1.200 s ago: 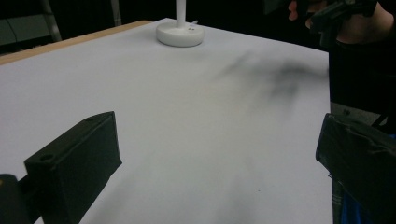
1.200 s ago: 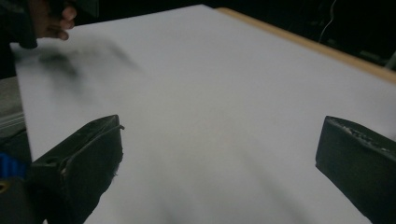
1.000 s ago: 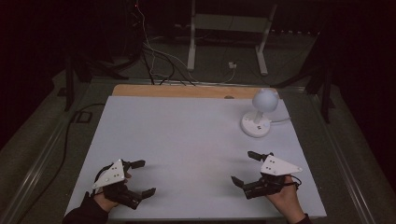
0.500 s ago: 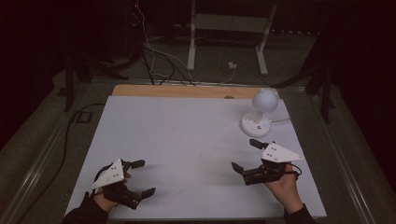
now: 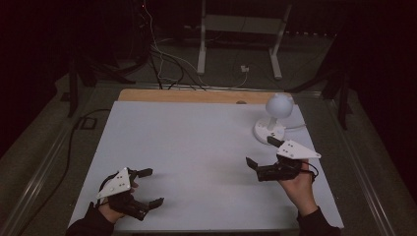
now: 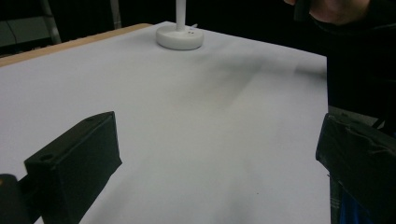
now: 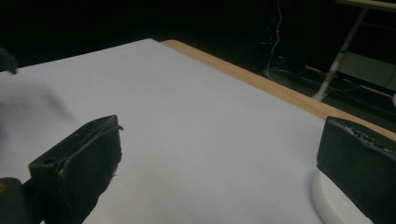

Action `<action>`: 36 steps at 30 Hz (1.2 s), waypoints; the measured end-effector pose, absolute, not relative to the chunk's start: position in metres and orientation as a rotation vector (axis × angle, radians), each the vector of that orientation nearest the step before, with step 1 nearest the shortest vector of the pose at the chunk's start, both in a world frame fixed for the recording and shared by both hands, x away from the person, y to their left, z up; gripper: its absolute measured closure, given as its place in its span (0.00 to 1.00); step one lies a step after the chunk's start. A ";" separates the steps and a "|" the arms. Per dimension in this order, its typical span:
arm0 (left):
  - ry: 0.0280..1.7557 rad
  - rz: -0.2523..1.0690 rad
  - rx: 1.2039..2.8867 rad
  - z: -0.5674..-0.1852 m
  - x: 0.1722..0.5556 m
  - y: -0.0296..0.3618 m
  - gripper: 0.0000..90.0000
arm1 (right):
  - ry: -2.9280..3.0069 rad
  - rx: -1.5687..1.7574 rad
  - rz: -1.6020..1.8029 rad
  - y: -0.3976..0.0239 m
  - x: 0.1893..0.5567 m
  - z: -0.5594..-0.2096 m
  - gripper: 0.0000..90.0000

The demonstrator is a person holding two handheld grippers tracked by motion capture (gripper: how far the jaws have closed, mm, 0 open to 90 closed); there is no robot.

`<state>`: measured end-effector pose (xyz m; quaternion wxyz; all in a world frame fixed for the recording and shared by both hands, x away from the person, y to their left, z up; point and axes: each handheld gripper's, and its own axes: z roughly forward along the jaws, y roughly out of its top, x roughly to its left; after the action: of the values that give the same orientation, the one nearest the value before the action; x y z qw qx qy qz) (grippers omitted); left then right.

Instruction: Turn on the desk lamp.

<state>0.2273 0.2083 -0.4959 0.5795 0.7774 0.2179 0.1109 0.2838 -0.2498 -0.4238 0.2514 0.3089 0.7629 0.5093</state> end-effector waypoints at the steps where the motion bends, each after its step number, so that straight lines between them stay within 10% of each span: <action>1: 0.510 0.260 1.819 -0.496 0.227 0.208 0.00 | 2.070 0.851 1.379 -0.250 0.286 -0.423 0.00; 36: 0.505 0.248 1.818 -0.496 0.227 0.208 0.00 | 1.816 1.242 1.154 -0.262 0.332 -0.458 0.00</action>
<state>0.2270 0.2079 -0.4956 0.5803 0.7780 0.2161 0.1062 0.3323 -0.2615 -0.4583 0.3229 0.4730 0.6918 0.4398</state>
